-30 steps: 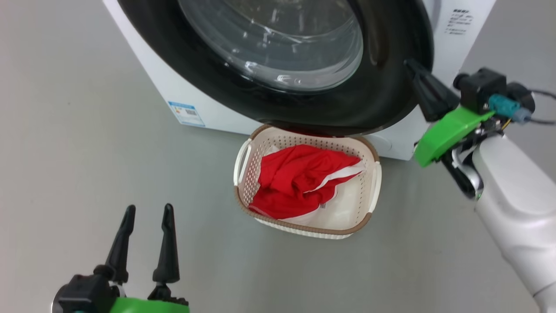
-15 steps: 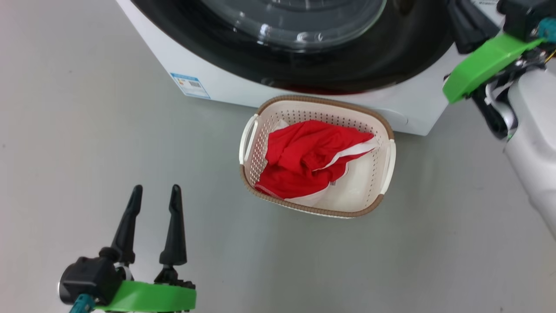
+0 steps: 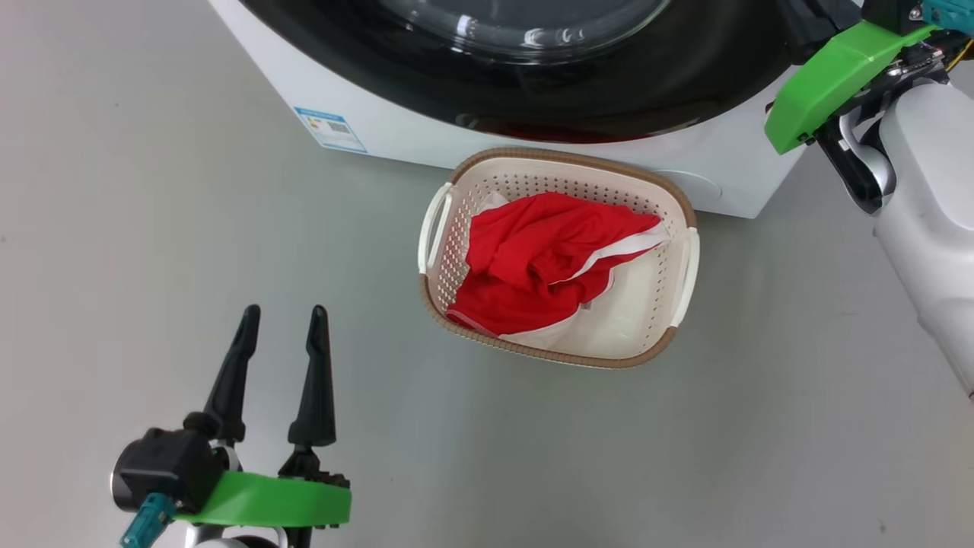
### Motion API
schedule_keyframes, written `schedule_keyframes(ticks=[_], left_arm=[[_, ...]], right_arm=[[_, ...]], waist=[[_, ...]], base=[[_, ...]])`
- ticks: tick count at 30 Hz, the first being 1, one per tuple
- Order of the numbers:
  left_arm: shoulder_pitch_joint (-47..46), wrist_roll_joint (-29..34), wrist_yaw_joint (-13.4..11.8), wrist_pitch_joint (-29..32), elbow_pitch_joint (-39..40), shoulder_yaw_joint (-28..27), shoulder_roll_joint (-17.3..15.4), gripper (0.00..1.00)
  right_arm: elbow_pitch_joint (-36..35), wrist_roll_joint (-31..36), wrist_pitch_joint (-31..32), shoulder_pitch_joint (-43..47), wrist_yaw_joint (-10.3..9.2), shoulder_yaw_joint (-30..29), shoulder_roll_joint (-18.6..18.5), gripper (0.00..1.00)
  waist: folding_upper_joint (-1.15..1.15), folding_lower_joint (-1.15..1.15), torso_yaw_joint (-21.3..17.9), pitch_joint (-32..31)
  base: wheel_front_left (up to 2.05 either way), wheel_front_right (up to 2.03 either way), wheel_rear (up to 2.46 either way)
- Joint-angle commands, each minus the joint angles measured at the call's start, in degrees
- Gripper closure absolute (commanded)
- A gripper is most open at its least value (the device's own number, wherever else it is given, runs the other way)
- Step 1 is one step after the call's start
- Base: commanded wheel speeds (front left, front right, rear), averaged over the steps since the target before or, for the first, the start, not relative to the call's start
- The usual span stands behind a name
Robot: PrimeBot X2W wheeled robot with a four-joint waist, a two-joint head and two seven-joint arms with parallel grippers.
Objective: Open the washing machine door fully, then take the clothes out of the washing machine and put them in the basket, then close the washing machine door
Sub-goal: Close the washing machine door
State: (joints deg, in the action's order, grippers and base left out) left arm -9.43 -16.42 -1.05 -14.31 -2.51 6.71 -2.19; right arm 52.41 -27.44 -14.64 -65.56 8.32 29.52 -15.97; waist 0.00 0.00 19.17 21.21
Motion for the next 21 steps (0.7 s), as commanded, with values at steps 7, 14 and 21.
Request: schedule_keyframes(ticks=[7,14,21], left_arm=[[-0.1,-0.1,0.1,-0.7,0.2,-3.1,-0.7,0.00],[-0.2,0.8,0.4,-0.7,-1.2,-4.0,-0.7,0.00],[-0.1,2.5,0.6,-0.7,-1.5,-5.2,-0.7,0.00]], right_arm=[[-3.3,-2.2,-0.4,3.0,-0.83,-2.3,1.8,0.53],[-8.9,0.1,-0.4,12.4,-0.83,-3.9,2.2,0.00],[-12.5,2.4,-0.4,19.9,-0.83,-9.6,2.8,0.00]], waist=[[0.00,0.00,-3.9,-2.5],[0.00,0.00,-9.0,-4.8],[0.00,0.00,-13.4,-6.8]], base=[[0.00,0.00,0.00],[0.00,0.00,0.00],[0.00,0.00,0.00]])
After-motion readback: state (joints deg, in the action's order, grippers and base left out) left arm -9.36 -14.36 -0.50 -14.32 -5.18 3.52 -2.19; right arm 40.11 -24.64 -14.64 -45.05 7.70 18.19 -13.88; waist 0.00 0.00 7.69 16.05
